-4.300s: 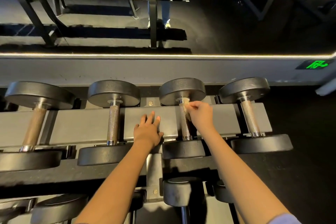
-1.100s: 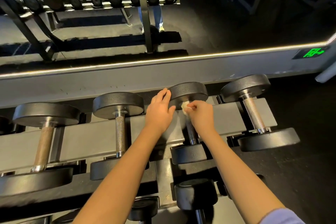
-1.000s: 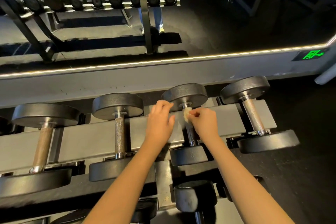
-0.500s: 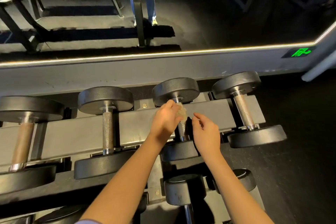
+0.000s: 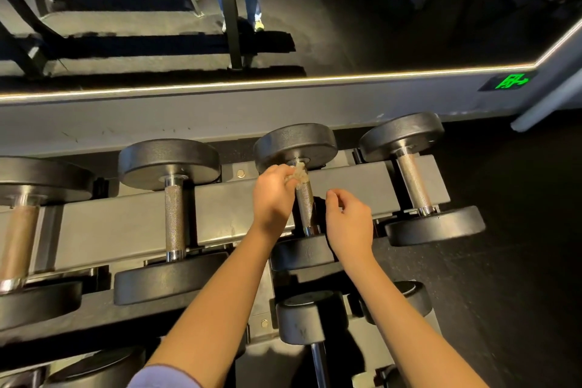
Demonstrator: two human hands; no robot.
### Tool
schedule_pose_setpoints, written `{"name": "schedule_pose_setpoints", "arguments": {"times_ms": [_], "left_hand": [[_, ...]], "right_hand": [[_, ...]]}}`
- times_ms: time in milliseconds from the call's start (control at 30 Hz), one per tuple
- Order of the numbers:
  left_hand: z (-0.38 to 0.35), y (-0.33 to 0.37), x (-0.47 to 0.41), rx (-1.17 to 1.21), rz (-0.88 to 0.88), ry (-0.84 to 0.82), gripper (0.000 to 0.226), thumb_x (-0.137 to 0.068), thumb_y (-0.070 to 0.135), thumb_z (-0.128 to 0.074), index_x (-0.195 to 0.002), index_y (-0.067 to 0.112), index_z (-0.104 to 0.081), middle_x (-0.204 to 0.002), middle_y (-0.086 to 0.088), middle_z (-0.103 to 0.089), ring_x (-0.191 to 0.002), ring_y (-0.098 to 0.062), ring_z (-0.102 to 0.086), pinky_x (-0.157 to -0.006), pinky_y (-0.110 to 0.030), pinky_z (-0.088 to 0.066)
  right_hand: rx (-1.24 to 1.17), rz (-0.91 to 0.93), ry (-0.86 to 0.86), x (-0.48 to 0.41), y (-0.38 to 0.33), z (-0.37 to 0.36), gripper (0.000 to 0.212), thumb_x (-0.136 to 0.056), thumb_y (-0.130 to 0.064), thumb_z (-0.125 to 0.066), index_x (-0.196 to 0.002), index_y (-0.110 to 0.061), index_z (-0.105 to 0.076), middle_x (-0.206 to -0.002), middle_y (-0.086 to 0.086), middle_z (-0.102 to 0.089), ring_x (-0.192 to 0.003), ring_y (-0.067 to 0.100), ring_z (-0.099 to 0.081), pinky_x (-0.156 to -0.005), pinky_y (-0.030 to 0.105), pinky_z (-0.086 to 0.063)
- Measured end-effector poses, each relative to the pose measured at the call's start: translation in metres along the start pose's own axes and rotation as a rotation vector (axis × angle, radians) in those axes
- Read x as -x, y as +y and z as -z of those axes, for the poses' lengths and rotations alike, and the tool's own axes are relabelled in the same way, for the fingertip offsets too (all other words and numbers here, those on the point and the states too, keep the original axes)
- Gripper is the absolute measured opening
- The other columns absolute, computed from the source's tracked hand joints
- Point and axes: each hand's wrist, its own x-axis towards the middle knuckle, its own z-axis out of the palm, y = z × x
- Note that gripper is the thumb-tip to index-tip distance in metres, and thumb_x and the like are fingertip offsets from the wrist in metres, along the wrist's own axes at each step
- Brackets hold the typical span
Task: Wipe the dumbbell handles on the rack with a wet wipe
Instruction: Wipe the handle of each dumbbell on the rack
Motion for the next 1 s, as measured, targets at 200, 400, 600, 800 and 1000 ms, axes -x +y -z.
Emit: {"name": "schedule_pose_setpoints", "arguments": {"times_ms": [200, 400, 600, 800, 1000], "left_hand": [[0.000, -0.006, 0.014, 0.002, 0.061, -0.094, 0.012, -0.090, 0.016, -0.059, -0.086, 0.011, -0.069, -0.077, 0.000, -0.067, -0.074, -0.018, -0.060, -0.065, -0.029, -0.044], [-0.001, 0.007, -0.003, 0.173, 0.187, -0.026, 0.015, -0.093, 0.016, -0.054, -0.082, 0.020, -0.064, -0.075, 0.009, -0.063, -0.074, -0.009, -0.060, -0.067, -0.031, -0.050], [0.006, 0.012, 0.019, -0.026, -0.037, -0.110, 0.024, -0.090, 0.017, -0.062, -0.107, 0.000, -0.067, -0.093, -0.012, -0.062, -0.084, -0.023, -0.057, -0.070, -0.027, -0.038], [0.002, 0.004, -0.002, 0.064, 0.074, -0.020, 0.016, -0.090, 0.015, -0.059, -0.083, 0.012, -0.073, -0.089, -0.002, -0.062, -0.089, -0.015, -0.054, -0.078, -0.031, -0.042], [0.002, 0.007, 0.003, 0.066, 0.099, -0.052, 0.020, -0.090, 0.013, -0.059, -0.076, 0.007, -0.071, -0.075, -0.001, -0.062, -0.077, -0.017, -0.054, -0.072, -0.035, -0.043]], "right_hand": [[0.002, -0.005, 0.012, -0.001, 0.003, -0.003, 0.025, -0.098, -0.026, -0.046, -0.083, -0.017, -0.064, -0.066, -0.005, -0.056, -0.060, 0.007, -0.050, -0.050, 0.020, -0.031], [-0.040, 0.011, 0.021, -0.001, 0.005, -0.004, 0.024, -0.098, -0.023, -0.048, -0.081, -0.016, -0.064, -0.066, -0.002, -0.057, -0.059, 0.008, -0.050, -0.052, 0.022, -0.034], [-0.004, 0.010, 0.044, -0.002, 0.008, -0.007, 0.025, -0.097, -0.024, -0.047, -0.083, -0.016, -0.065, -0.070, 0.000, -0.060, -0.063, 0.012, -0.053, -0.052, 0.023, -0.035], [0.111, 0.057, -0.011, 0.008, 0.008, -0.004, 0.028, -0.099, -0.028, -0.042, -0.106, -0.017, -0.067, -0.095, -0.002, -0.065, -0.079, 0.008, -0.051, -0.065, 0.025, -0.035], [0.104, 0.008, -0.088, 0.008, 0.007, 0.000, 0.030, -0.100, -0.036, -0.041, -0.114, -0.021, -0.063, -0.102, -0.008, -0.059, -0.088, 0.005, -0.047, -0.075, 0.025, -0.036]]}}
